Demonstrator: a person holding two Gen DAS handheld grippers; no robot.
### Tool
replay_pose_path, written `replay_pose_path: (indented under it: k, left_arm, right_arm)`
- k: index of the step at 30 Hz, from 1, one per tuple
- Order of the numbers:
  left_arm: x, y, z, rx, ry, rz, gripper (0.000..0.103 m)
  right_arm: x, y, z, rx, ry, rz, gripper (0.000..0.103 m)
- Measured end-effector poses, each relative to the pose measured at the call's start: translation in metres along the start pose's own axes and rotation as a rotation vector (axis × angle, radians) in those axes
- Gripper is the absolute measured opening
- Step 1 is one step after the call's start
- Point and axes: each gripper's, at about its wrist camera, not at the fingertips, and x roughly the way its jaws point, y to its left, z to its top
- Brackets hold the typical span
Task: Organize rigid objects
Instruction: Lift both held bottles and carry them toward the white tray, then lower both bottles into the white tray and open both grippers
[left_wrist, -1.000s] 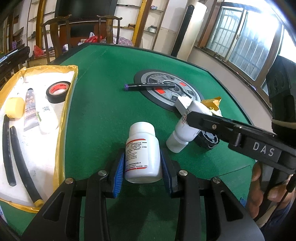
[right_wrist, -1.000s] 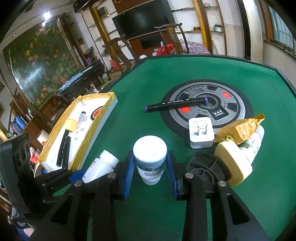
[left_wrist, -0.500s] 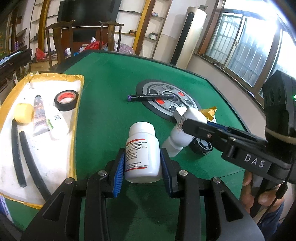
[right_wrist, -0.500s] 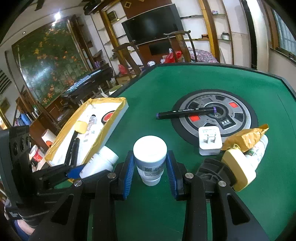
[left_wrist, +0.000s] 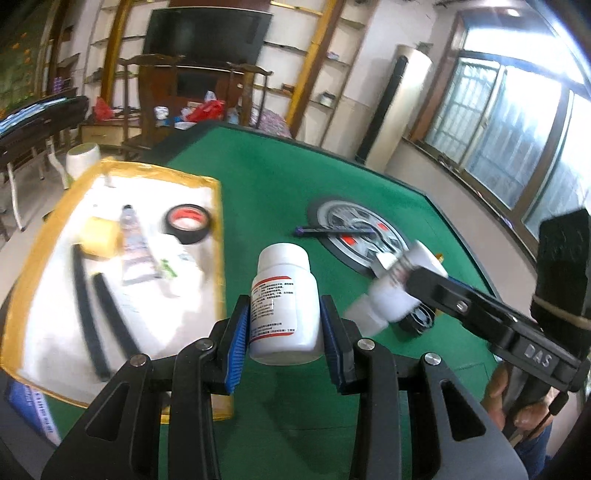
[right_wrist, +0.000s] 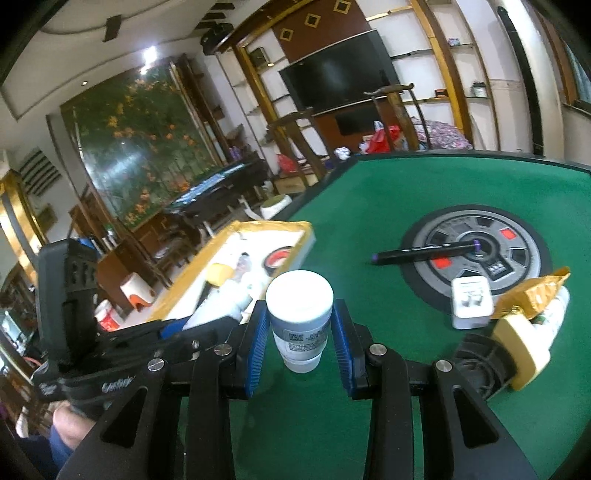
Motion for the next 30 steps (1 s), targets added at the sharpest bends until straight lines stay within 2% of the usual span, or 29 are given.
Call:
replay_pose_path:
  k: [7,16,23,30]
  left_arm:
    - [-0.012,0.045,0.002,-0.084,-0.038,0.041,0.034]
    - [-0.018,0.091,-0.001,-0.176,-0.063,0.104,0.034]
    - [-0.015,0.124,-0.007,-0.241,-0.060,0.144,0.034]
    - [-0.012,0.138,-0.012,-0.257,-0.057,0.155,0.034]
  right_arm:
    - [0.012,0.025,0.001,-0.003,0.003,0.077,0.031]
    - [0.048,0.065,-0.004,-0.044,0.070,0.148,0.031]
    - [0.087,0.083,-0.015,-0.087,0.150,0.106,0.031]
    - [0.102,0.092,-0.023,-0.092,0.195,0.078,0.031]
